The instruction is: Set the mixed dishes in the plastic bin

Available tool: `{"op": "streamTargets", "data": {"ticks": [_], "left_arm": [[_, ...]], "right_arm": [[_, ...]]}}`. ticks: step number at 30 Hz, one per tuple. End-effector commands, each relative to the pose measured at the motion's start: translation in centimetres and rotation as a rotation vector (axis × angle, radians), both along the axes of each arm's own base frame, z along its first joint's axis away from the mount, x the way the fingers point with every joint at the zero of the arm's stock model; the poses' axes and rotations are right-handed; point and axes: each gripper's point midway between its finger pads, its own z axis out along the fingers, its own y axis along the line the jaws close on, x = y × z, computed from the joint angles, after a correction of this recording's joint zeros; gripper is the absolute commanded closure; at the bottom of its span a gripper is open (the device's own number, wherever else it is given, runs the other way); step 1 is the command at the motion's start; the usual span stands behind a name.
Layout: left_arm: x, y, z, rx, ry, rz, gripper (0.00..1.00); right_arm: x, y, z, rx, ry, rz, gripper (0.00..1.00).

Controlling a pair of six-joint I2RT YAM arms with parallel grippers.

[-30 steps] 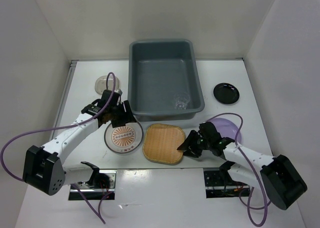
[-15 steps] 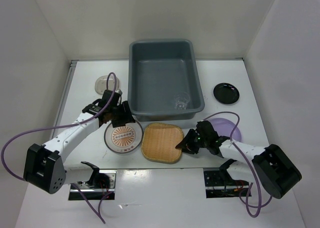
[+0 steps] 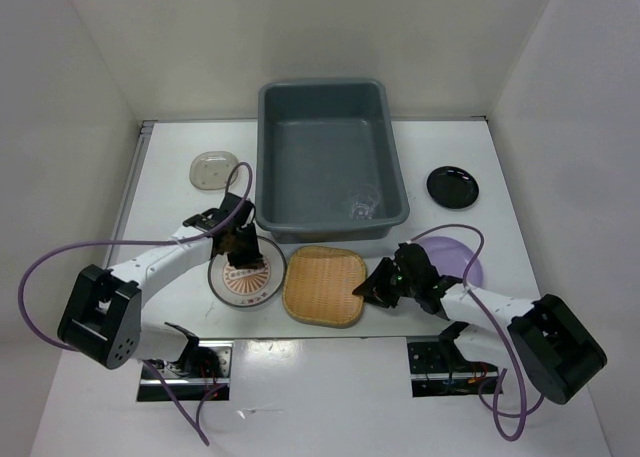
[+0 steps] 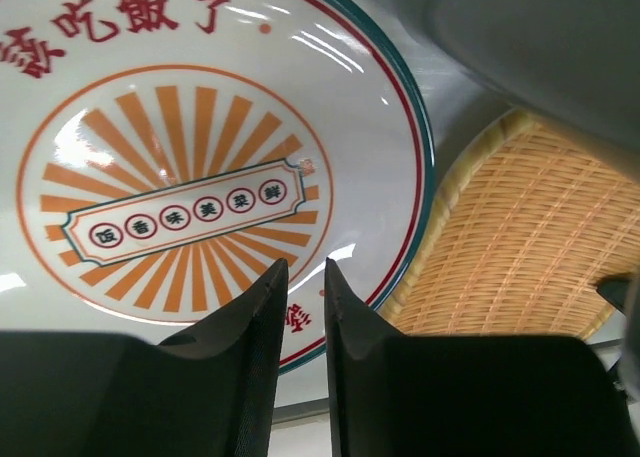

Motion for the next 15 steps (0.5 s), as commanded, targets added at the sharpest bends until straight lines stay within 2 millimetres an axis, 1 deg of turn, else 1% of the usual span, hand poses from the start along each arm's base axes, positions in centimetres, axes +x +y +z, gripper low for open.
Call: {"op": "streamTargets", "data": {"ticks": [1,4,6,7,8,9,10,11,12,13,14,15], "left_arm": [[0.5,-0.3,-0.1,-0.005,-0.012,0.010,0.72],[0.0,-0.1,-0.6,0.003,0.004,0.010,0.74],[-0.3,0.0,-1.0,0.007,0.014,0.010,0.75],[-0.5,-0.2,-1.0,0.007,0.014,0.001,0.76],[-0.7,0.0,-1.3,0.015,0.021,0.014,0.76],[-0.7,0.0,-1.3,0.015,0.021,0.014,0.77],[-1.0,0.2,-1.8,0.019,0.040,0.024,0.77],[-1.0,0.2,-1.8,0.019,0.040,0.024,0.77],[-1.5,0.1,-2.3,0.025,0.060,0.024,0.77],[-1.2,0.1,-2.3,0.028,0.047,0.027,0.77],[-1.2,0.1,-2.3,0.028,0.047,0.027,0.77],[-1.4,-0.1,-2.5,0.030,0.058,0.026,0.77]], "right_arm": [[0.0,-0.6,-1.2,-0.045,-0.012,-0.017,0.64],[0.3,-0.4,-1.1,-0.036,-0.025,-0.017,0.65],[0.3,-0.4,-1.4,-0.042,-0.016,-0.017,0.65],[0.5,-0.3,-1.2,-0.036,-0.026,-0.017,0.65],[0.3,-0.4,-1.6,-0.044,-0.014,-0.017,0.65],[0.7,-0.1,-1.4,-0.039,-0.021,-0.017,0.65],[1.1,0.2,-0.9,-0.028,-0.038,-0.018,0.65],[0.8,0.2,-1.3,-0.037,-0.024,-0.007,0.65],[1.1,0.5,-1.0,-0.035,-0.028,-0.007,0.65],[1.2,0.9,-1.0,-0.034,-0.029,0.003,0.65],[1.1,0.8,-1.3,-0.045,-0.023,0.009,0.65],[1.4,1.2,-1.0,-0.036,-0.036,0.018,0.65]]}}
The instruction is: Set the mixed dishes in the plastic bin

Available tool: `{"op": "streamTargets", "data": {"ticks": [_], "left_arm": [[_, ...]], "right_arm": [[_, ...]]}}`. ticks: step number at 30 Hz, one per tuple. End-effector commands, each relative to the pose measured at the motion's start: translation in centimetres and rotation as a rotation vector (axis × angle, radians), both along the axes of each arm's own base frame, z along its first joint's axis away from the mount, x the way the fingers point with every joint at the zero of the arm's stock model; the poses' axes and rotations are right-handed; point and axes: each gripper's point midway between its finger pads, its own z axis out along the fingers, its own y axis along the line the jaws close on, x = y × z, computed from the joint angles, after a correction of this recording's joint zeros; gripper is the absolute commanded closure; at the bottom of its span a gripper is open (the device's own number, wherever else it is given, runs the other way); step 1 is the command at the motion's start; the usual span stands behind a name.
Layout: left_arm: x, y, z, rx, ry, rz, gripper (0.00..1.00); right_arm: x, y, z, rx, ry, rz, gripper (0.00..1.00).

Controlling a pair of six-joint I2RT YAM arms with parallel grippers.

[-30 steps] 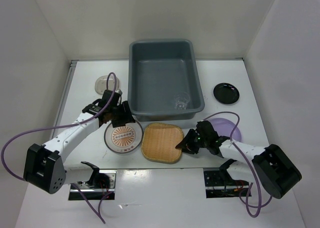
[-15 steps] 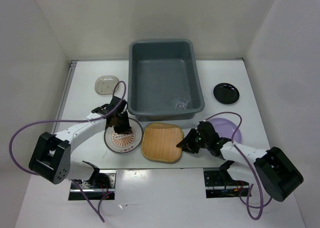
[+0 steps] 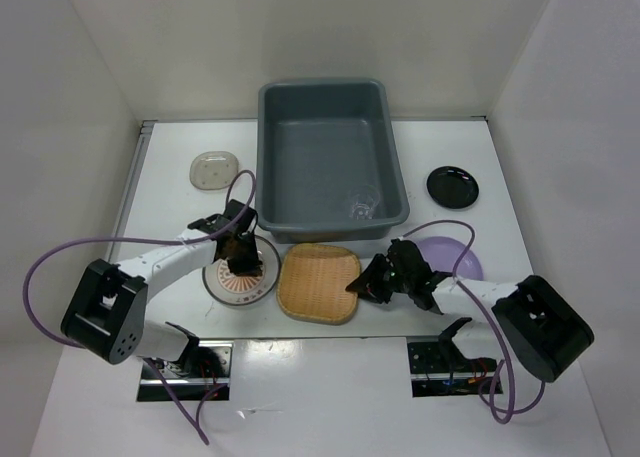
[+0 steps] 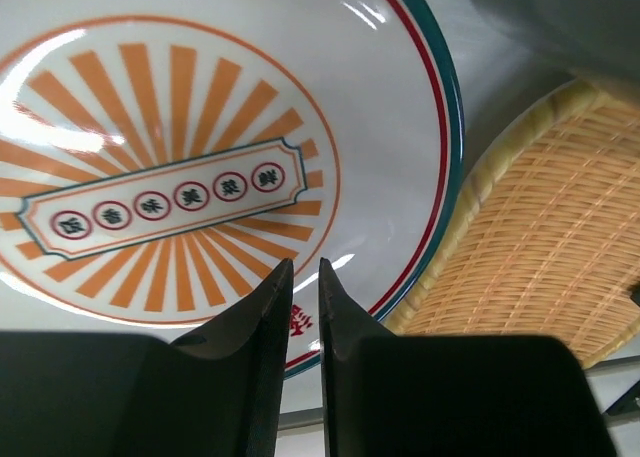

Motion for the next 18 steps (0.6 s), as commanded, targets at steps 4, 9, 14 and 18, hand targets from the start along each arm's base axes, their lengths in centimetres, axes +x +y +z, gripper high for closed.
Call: {"op": "streamTargets", "data": {"ticks": [4,9,14,18], "left_arm": [[0.0,-0.5,-1.0,0.009,0.011,0.007,0.77],[-0.8,-0.8,-1.7,0.014,0.030,-0.003,0.77],[-1.4,-0.7,-2.2,0.012,0.052,0.003,0.77],[-1.6,-0.9,-2.2,0.012,0.052,-0.006,0.77]], "right_arm": [[0.5,1.2,-0.7,-0.060,-0.027,0.036,0.65],[1.5,1.7,0.4,-0.038,-0.069,0.009,0.65],[1.8,1.7,2.8,0.017,-0.127,-0.028,0.70],[1.0,0.9,1.8,0.023,-0.108,-0.055,0.85]]}}
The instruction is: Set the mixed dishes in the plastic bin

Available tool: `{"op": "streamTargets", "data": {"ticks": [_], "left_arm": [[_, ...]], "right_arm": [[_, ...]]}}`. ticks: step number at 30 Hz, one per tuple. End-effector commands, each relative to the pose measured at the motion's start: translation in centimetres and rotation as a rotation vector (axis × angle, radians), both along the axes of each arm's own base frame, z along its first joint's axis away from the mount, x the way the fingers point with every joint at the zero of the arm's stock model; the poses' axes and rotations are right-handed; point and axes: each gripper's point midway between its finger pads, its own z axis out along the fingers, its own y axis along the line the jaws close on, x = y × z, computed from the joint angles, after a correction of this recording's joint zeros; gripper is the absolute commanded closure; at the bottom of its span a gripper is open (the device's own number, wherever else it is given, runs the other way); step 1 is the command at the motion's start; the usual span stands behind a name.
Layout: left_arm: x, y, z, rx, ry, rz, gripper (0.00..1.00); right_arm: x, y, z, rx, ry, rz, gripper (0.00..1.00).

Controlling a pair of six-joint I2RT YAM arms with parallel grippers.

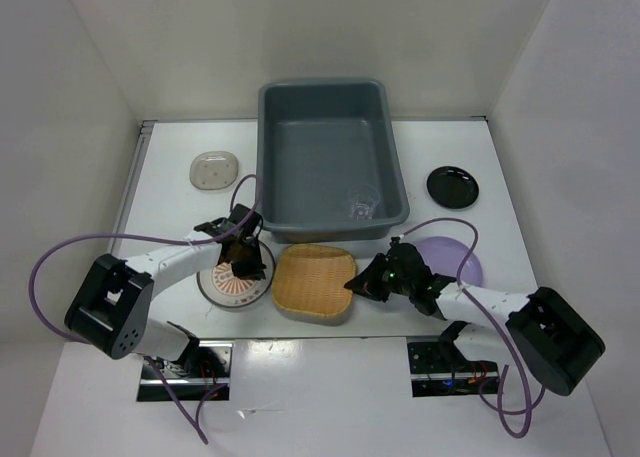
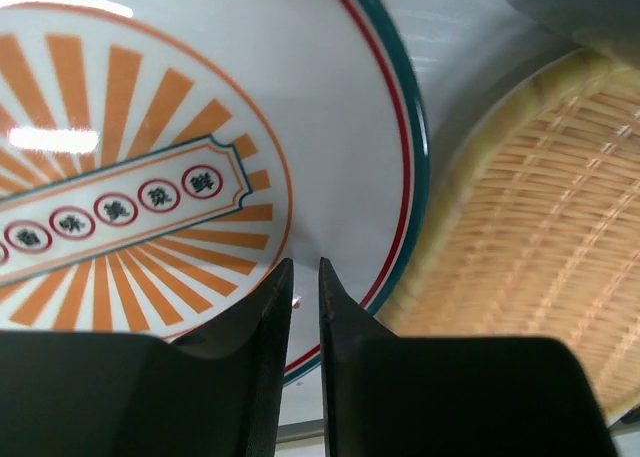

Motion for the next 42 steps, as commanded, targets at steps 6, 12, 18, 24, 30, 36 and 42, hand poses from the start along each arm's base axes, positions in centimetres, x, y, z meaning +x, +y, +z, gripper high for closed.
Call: {"op": "streamTargets", "data": {"ticks": [6,12,18,24,30,36,42], "left_arm": [[-0.7,-0.2,-0.6,-0.002,0.021,0.005,0.77],[-0.6,-0.3,-0.4,-0.009,0.015,0.014,0.77],[0.4,-0.4,0.6,-0.012,-0.027,0.020,0.73],[2.4,-1.1,2.9,-0.019,-0.086,0.020,0.71],[2.6,-1.2,2.6,-0.008,-0.072,0.011,0.71],[3.3,-1.0,3.2,0.016,-0.090,0.013,0.69],[3.4,-0.8,3.2,0.023,-0.094,0.017,0.68]], "right_arm": [[-0.2,0.2,0.8,0.016,-0.024,-0.037,1.00],[-1.3,-1.2,2.7,0.043,-0.052,-0.067,1.00],[-3.8,-2.3,4.5,0.095,-0.071,-0.031,1.00],[-6.7,-3.3,4.8,0.214,-0.047,-0.019,1.00],[-7.4,-2.8,6.7,0.237,-0.098,0.022,1.00],[-6.6,-2.8,10.2,0.142,-0.191,0.075,1.00],[-3.1,-1.5,18.2,0.003,-0.424,0.151,1.00]]}}
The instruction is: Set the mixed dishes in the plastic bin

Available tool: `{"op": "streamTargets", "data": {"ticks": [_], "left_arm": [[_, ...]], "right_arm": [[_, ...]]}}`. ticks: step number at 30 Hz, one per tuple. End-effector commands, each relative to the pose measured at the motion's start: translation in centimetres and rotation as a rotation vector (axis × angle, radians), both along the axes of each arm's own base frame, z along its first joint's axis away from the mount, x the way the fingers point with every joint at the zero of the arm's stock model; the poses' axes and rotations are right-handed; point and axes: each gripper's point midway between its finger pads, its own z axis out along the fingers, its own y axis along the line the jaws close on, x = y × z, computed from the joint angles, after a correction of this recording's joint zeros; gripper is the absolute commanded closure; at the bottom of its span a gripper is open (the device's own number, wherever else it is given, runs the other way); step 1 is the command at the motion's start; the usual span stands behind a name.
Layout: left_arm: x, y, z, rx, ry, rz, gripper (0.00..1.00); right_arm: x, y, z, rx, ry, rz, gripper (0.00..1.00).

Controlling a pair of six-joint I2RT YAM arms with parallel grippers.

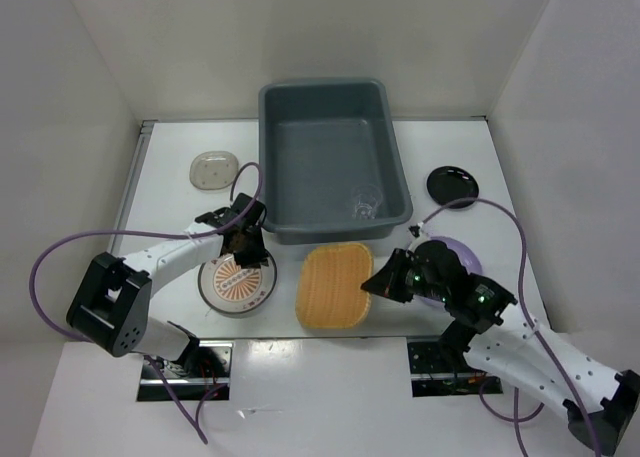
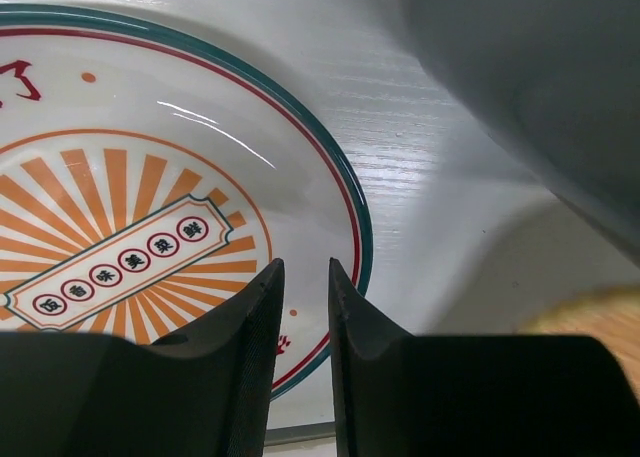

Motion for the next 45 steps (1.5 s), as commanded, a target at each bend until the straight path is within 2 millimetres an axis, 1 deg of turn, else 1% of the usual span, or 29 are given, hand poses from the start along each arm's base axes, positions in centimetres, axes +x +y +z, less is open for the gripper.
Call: {"op": "streamTargets", "data": {"ticks": [1,2,3,5,8,15,16,18,20,22,23,24,25,26,29,30,31,33,34,35,36,37,38,39,40,42,43,44,45], "left_arm": [[0.9,-0.4,0.9,0.001,-0.031,-0.017,0.68],[0.9,-0.4,0.9,0.001,-0.031,-0.017,0.68],[1.0,-0.5,1.1,-0.007,-0.038,-0.008,0.68],[0.7,-0.3,0.8,-0.003,-0.030,-0.008,0.68],[0.6,0.1,1.4,0.006,-0.052,0.000,0.67],[-0.5,0.9,0.5,0.025,-0.027,0.011,0.66],[-0.5,0.9,0.5,0.025,-0.027,0.011,0.66],[-0.5,0.9,0.5,0.025,-0.027,0.011,0.66],[-0.5,1.0,0.5,0.032,-0.031,0.015,0.66],[-0.5,1.1,0.5,0.036,-0.033,0.007,0.65],[-0.5,1.1,0.5,0.036,-0.033,0.007,0.65],[-0.5,1.1,0.5,0.036,-0.033,0.007,0.65],[-0.4,1.0,0.7,0.031,-0.041,0.007,0.65],[-0.2,1.0,0.8,0.030,-0.050,-0.001,0.65],[-0.1,1.1,0.8,0.041,-0.056,-0.006,0.64],[-0.2,1.1,0.8,0.041,-0.056,-0.006,0.64],[-0.2,1.1,0.8,0.041,-0.056,-0.006,0.64],[0.2,1.2,1.0,0.044,-0.077,-0.010,0.62],[0.2,1.2,1.0,0.044,-0.077,-0.010,0.62],[0.5,1.2,1.4,0.042,-0.098,-0.005,0.62],[0.5,1.2,1.4,0.042,-0.099,-0.005,0.62],[0.6,1.2,1.7,0.036,-0.109,-0.005,0.61],[0.6,1.3,1.7,0.045,-0.114,0.000,0.61],[0.8,1.3,1.8,0.044,-0.123,-0.008,0.61],[0.9,1.2,2.1,0.039,-0.133,-0.008,0.61],[1.1,1.1,2.2,0.034,-0.142,-0.007,0.61],[1.2,1.3,2.2,0.042,-0.146,-0.003,0.61],[1.2,1.3,2.2,0.042,-0.146,-0.003,0.60],[1.2,1.3,2.2,0.042,-0.146,-0.003,0.60]], "right_arm": [[3.6,2.5,8.0,0.012,-0.262,0.064,1.00],[4.4,2.7,8.6,-0.018,-0.309,0.083,1.00],[5.0,3.1,10.2,-0.018,-0.343,0.083,1.00],[6.1,3.9,10.3,-0.058,-0.369,0.111,1.00],[7.0,4.8,12.3,-0.050,-0.409,0.118,1.00],[7.5,5.1,15.8,-0.033,-0.472,0.126,1.00],[7.2,5.3,17.8,0.001,-0.498,0.135,1.00],[7.1,5.2,18.1,0.000,-0.497,0.135,1.00],[7.3,5.0,19.7,0.008,-0.528,0.122,1.00],[8.2,4.9,19.9,-0.024,-0.528,0.100,1.00],[8.5,4.8,21.0,-0.025,-0.551,0.094,1.00],[9.4,4.5,21.5,-0.037,-0.564,0.068,1.00],[10.5,4.5,20.9,-0.077,-0.549,0.054,1.00],[11.2,4.2,22.4,-0.084,-0.584,0.043,1.00],[15.3,3.0,23.2,-0.148,-0.594,-0.031,1.00],[16.4,2.7,23.1,-0.171,-0.602,-0.029,1.00],[18.3,1.4,23.0,-0.201,-0.597,-0.074,1.00],[21.0,0.9,22.3,-0.244,-0.584,-0.088,1.00],[22.3,-0.2,22.0,-0.268,-0.577,-0.120,1.00],[23.4,-0.7,22.7,-0.273,-0.594,-0.139,1.00],[24.8,-0.7,21.5,-0.289,-0.561,-0.142,1.00],[25.6,-1.0,21.2,-0.307,-0.565,-0.133,1.00],[26.9,-1.9,22.0,-0.311,-0.573,-0.165,1.00],[28.4,-1.6,20.3,-0.334,-0.543,-0.146,1.00],[29.4,-1.8,19.9,-0.347,-0.537,-0.147,1.00],[31.0,-1.7,20.1,-0.350,-0.549,-0.147,1.00],[32.3,-1.3,18.4,-0.370,-0.522,-0.132,1.00],[33.1,-1.0,19.1,-0.365,-0.536,-0.136,1.00],[33.9,-1.2,18.9,-0.376,-0.537,-0.138,1.00]]}}
